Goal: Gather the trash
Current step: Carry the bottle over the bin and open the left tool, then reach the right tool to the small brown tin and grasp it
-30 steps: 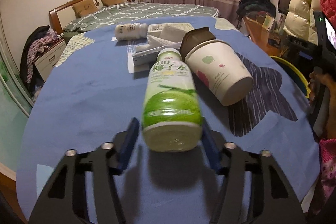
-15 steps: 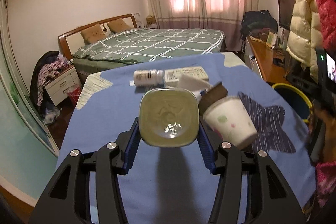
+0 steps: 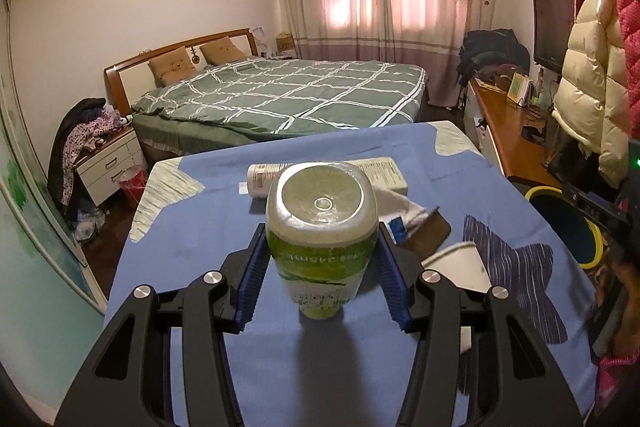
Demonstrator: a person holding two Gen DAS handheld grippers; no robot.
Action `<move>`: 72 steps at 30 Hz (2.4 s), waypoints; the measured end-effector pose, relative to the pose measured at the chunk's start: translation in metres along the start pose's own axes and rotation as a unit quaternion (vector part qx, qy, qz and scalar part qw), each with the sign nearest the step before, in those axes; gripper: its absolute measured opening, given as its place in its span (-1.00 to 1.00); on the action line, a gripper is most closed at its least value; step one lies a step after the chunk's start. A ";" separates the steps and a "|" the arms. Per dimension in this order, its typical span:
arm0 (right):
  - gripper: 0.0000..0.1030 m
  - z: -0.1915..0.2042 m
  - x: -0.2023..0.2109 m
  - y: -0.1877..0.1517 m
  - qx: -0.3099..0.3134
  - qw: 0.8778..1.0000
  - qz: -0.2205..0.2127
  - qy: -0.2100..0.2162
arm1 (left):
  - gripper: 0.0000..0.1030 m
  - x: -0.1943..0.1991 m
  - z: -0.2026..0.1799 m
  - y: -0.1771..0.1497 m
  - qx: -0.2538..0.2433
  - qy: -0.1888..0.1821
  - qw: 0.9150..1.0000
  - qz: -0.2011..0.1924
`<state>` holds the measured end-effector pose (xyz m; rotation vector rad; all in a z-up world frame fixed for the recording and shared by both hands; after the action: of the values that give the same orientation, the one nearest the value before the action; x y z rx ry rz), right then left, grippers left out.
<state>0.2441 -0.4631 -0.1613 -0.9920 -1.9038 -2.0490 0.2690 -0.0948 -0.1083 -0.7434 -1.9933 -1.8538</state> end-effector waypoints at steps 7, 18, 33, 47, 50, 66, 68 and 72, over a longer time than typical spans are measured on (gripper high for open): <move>0.27 -0.003 0.002 0.003 -0.007 1.000 -0.005 0.007 | 0.00 -0.001 -0.008 0.008 -0.005 0.000 1.000 -0.005; 0.26 -0.016 0.026 0.003 0.004 1.000 -0.012 0.023 | 0.00 0.041 -0.038 0.038 -0.028 -0.016 0.999 -0.035; 0.26 -0.126 0.058 -0.025 -0.034 0.999 -0.007 -0.040 | 0.00 0.045 -0.225 0.051 -0.077 -0.168 0.982 -0.026; 0.26 -0.189 0.069 -0.060 -0.079 0.995 0.008 -0.067 | 0.00 -0.037 -0.407 -0.024 -0.126 -0.238 0.961 0.057; 0.26 -0.194 0.067 -0.062 -0.085 0.994 0.009 -0.069 | 0.01 -0.055 -0.421 -0.039 -0.127 -0.233 0.961 0.082; 0.26 -0.141 0.063 -0.053 -0.049 0.998 0.012 -0.026 | 0.85 0.009 -0.272 0.021 -0.055 -0.164 0.985 -0.016; 0.26 -0.128 0.062 -0.051 -0.039 0.999 0.012 -0.017 | 0.86 0.012 -0.240 0.027 -0.044 -0.144 0.988 -0.025; 0.26 -0.096 0.063 -0.043 -0.012 1.000 0.009 -0.005 | 0.90 0.017 -0.164 0.040 -0.014 -0.096 0.994 -0.054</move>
<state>0.1390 -0.5265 -0.1569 -1.0232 -1.8722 -2.0654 0.2591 -0.2536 -0.0487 -0.8682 -2.1675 -1.9399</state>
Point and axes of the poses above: each gripper's, at about its wrist camera, not at the fingertips, and x roughly against the way its jaws point, z to its left, y to its top, the point moved 10 cm from there along -x, roughly the way its jaws point, and after that the axes turned 12 degrees about x, right-handed, at the moved point
